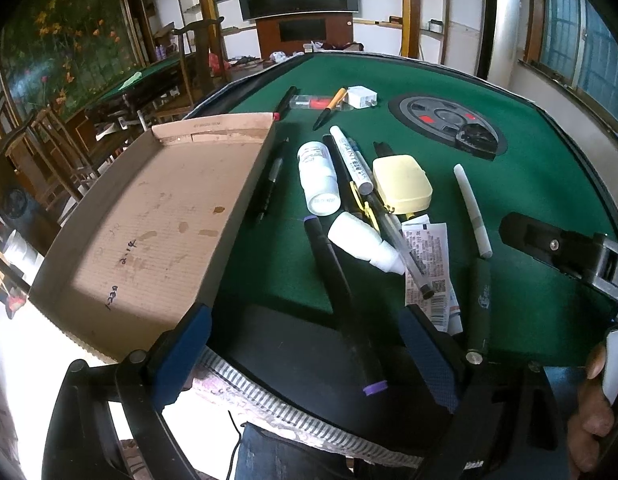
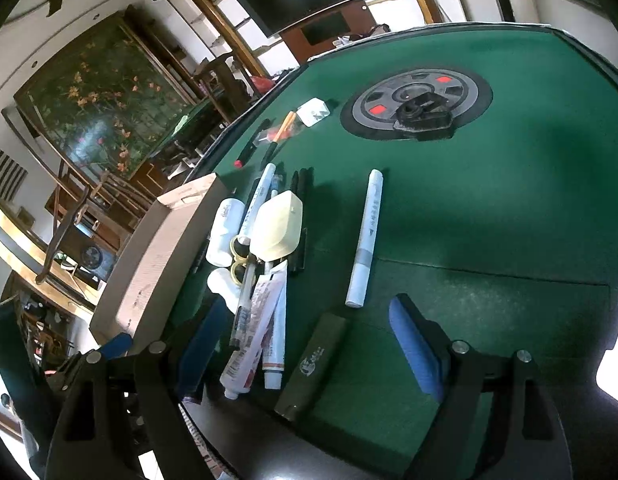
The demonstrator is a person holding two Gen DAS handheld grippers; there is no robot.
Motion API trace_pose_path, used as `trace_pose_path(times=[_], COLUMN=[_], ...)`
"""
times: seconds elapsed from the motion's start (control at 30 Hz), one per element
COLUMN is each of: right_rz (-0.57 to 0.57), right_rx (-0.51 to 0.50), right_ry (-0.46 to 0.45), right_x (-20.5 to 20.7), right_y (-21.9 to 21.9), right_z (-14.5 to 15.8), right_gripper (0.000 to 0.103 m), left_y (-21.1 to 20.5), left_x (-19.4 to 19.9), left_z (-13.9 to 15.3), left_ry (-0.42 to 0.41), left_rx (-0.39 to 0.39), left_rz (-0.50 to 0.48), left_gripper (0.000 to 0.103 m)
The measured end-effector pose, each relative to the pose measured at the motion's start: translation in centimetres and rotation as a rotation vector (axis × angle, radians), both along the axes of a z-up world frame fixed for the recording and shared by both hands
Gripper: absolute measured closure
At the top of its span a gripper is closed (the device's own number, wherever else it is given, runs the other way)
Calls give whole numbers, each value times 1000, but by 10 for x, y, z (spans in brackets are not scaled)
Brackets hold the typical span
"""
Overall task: Organize rigid objects
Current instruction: 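Move both tools over the markers lying beside the tray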
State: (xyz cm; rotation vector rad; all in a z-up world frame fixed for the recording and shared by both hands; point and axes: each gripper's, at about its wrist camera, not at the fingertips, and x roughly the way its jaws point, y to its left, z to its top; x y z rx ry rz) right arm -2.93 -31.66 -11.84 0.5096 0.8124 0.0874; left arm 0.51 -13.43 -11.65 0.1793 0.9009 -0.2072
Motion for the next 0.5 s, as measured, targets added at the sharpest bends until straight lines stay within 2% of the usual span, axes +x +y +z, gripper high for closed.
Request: trace_pose_path(times=[0.17,0.23,0.4,0.5], right_rz=[-14,-32,-45,-59], right_rx=[21,3,48,18], right_ry=[2,-24,19,10], right_x=[3,0,7,10], right_y=[-7,-11,-18,-20], right_z=[7,9,-2,1], right_gripper=[19,19,23,23], left_y=[4,2,6,7], left_x=[6,9,16,21], left_z=[7,4,0,-4], left_ry=[3,17,62,93], left_rx=[-47,-38,-77,-93], left_rz=[3,-4,-22,-22], left_gripper=[9,10,17,17])
